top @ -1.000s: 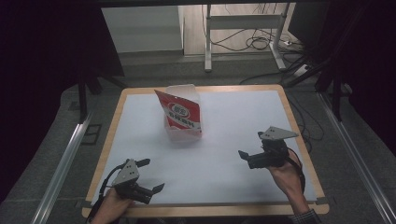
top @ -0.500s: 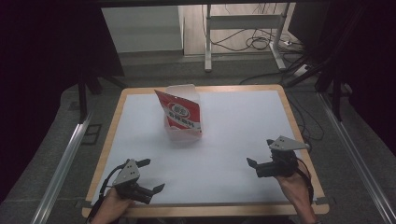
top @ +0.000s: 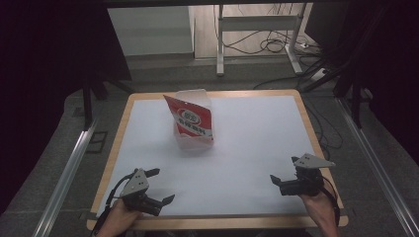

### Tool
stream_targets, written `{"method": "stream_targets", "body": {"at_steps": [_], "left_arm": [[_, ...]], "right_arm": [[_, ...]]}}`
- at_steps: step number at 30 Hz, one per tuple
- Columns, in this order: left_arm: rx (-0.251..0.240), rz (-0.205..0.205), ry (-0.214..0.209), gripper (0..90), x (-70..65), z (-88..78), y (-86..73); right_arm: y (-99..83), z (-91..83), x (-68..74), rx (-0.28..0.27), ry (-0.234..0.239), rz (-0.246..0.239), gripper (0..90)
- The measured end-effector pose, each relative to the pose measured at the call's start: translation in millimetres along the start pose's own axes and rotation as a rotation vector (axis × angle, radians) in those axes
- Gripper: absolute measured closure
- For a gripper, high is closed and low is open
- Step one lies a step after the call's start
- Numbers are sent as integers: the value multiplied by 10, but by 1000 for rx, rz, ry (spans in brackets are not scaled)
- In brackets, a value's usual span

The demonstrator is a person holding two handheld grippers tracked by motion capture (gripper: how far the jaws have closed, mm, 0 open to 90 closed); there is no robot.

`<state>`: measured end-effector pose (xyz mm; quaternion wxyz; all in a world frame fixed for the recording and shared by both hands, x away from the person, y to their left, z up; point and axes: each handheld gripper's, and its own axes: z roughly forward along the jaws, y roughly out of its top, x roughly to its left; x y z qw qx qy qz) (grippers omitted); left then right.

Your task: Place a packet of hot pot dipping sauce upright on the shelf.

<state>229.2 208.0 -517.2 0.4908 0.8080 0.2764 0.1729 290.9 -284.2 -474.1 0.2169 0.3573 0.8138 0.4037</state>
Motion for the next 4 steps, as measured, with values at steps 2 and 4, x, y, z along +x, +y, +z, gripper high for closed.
{"method": "stream_targets", "body": {"at_steps": [2,4], "left_arm": [[1,2,0,2,-3,3,2],[2,2,1,2,-3,8,4]], "right_arm": [[-22,0,-16,4,-3,6,0],[-29,-5,-30,1,-3,8,0]]}}
